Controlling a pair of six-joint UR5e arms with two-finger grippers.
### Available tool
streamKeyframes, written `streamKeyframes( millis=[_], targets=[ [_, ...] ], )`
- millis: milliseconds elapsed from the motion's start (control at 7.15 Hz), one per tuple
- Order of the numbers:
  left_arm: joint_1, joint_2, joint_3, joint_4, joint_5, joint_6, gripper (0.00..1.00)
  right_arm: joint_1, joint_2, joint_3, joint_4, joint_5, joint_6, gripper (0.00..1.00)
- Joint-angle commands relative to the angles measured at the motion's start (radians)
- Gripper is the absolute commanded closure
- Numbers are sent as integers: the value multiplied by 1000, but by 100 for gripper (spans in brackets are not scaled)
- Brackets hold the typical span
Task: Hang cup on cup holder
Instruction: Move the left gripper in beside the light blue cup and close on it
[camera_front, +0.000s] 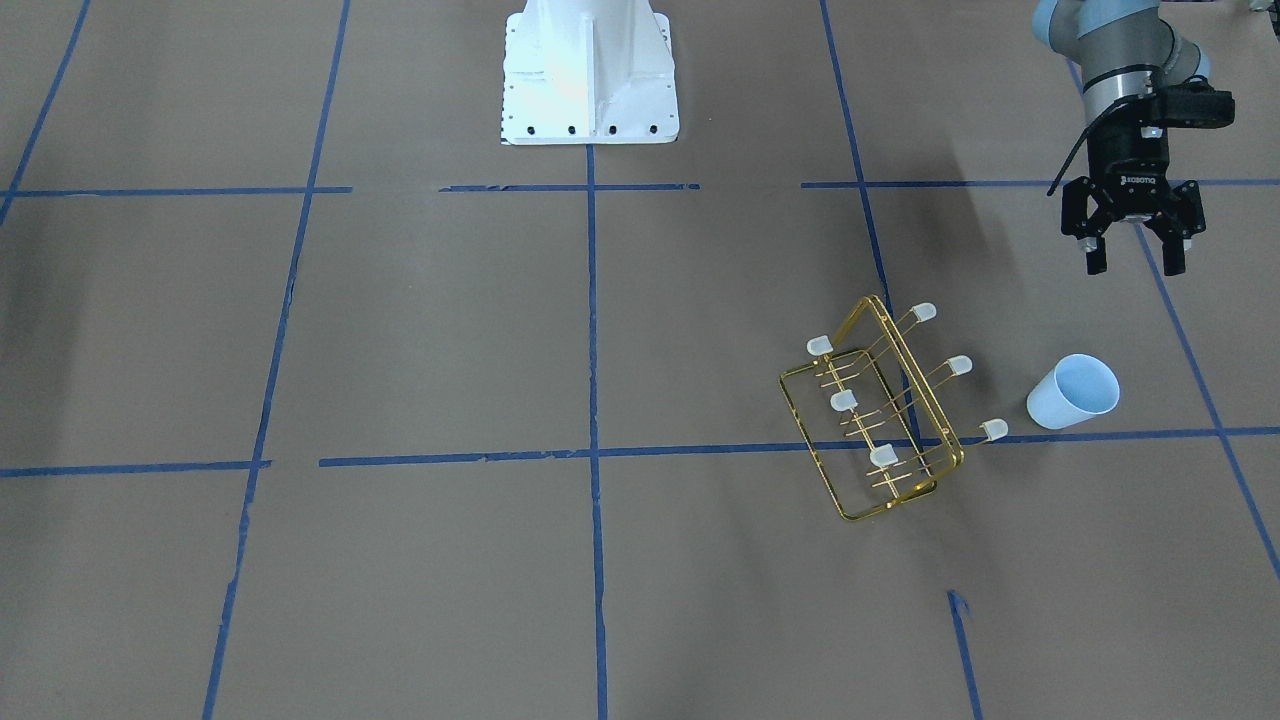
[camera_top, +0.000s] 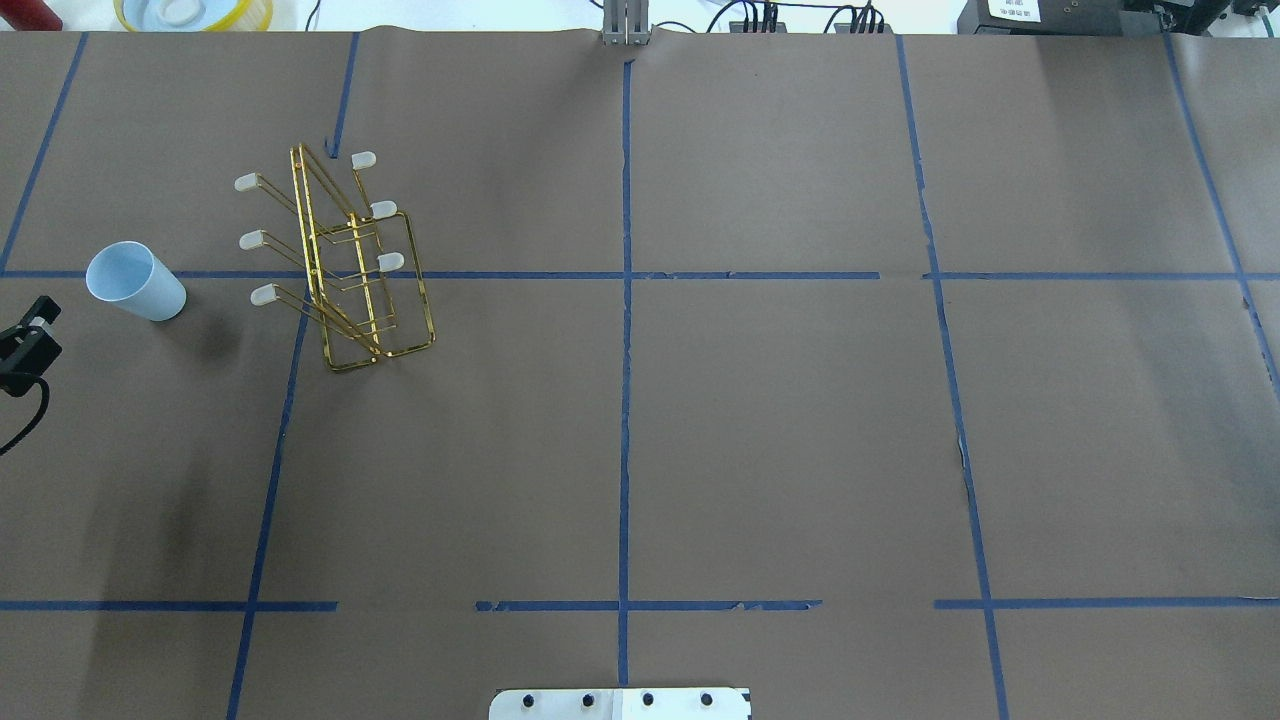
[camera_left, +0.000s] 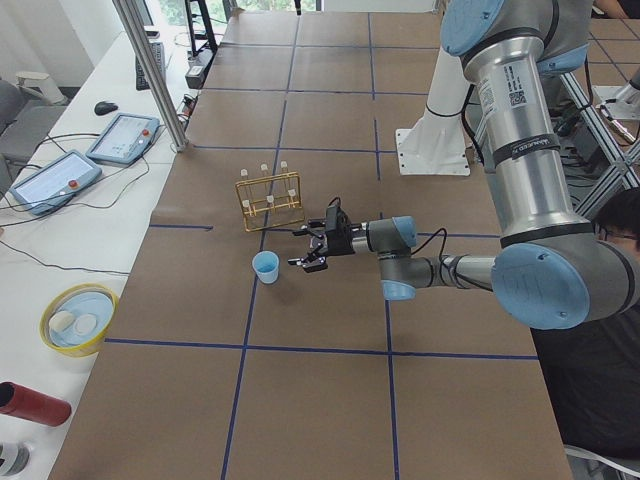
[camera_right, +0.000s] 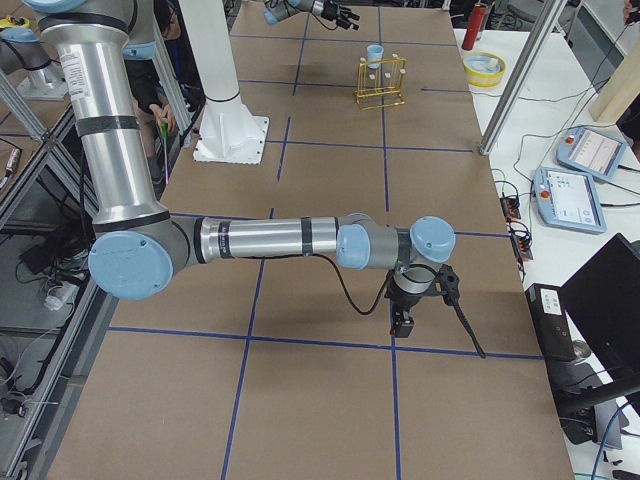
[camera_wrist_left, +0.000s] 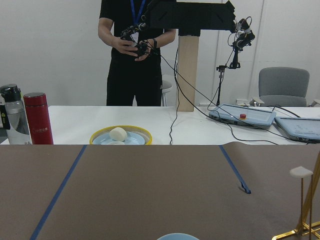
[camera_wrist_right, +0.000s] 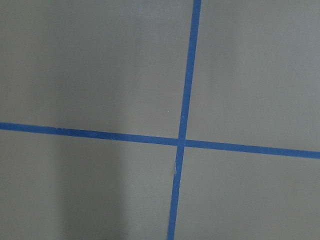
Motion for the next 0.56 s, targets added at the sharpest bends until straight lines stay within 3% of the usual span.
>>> streamKeyframes(
  millis=[0,419],
  targets=[
    [72,-16,48,-1,68,-45,0,0,0,0,0,0,0,0],
    [190,-15,84,55,111,-130,0,0,0,0,0,0,0,0]
  ],
)
